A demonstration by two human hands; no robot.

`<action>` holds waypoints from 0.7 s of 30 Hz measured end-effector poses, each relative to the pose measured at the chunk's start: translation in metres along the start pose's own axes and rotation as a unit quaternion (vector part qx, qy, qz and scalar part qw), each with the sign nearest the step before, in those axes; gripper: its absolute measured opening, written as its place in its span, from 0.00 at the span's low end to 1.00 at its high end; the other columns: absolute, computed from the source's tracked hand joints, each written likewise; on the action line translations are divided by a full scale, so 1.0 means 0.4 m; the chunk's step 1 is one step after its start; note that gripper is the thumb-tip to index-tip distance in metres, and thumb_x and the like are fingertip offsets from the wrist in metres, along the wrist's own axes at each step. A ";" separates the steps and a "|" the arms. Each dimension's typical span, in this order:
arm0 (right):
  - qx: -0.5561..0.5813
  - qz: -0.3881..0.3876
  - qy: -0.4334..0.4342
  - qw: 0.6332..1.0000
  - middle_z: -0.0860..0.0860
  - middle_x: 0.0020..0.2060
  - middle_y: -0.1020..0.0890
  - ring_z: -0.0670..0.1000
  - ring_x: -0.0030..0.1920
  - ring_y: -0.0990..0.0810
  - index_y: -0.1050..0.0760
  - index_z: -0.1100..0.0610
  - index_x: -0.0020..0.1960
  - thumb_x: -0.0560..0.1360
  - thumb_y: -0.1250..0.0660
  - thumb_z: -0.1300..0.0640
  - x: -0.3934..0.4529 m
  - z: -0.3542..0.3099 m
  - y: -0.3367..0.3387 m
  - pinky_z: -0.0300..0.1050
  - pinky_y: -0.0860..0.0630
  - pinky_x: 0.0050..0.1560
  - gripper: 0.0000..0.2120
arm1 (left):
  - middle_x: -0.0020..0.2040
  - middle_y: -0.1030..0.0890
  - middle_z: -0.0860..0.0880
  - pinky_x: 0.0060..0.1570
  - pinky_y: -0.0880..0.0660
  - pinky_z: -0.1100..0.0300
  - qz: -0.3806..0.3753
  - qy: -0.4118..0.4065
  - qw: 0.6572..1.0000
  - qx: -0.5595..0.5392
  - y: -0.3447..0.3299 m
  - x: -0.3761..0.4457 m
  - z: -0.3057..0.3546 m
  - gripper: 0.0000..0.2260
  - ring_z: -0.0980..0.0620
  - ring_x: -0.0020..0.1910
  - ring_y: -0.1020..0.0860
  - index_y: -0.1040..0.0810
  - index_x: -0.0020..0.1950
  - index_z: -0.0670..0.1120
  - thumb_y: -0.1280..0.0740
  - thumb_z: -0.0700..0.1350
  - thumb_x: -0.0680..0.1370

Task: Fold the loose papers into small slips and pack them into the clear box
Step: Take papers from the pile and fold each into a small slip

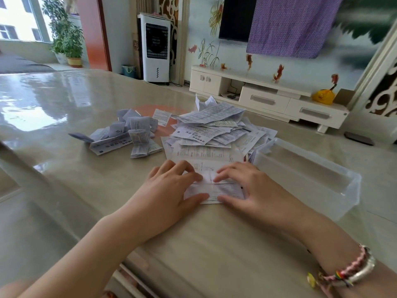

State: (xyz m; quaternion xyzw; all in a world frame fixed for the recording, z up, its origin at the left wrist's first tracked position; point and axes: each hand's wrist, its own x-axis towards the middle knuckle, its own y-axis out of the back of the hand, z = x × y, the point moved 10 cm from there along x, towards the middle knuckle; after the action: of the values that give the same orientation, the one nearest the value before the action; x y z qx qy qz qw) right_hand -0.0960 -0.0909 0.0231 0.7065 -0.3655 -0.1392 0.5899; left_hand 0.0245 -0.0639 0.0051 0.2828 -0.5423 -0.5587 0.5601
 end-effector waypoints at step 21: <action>-0.006 0.090 -0.021 0.996 0.41 0.40 0.18 0.44 0.43 0.19 0.23 0.48 0.47 0.78 0.38 0.47 -0.012 0.004 0.055 0.50 0.22 0.43 0.07 | 0.42 0.25 0.58 0.50 0.28 0.54 0.046 0.029 0.989 -0.136 0.025 0.037 0.000 0.03 0.55 0.44 0.27 0.19 0.47 0.54 0.32 0.48 0.76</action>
State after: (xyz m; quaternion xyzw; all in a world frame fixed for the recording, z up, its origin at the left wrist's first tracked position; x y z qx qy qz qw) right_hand -0.1081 -0.0894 0.0422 0.6637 -0.4395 -0.1028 0.5965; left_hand 0.0247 -0.0756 0.0186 0.1952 -0.4570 -0.5926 0.6339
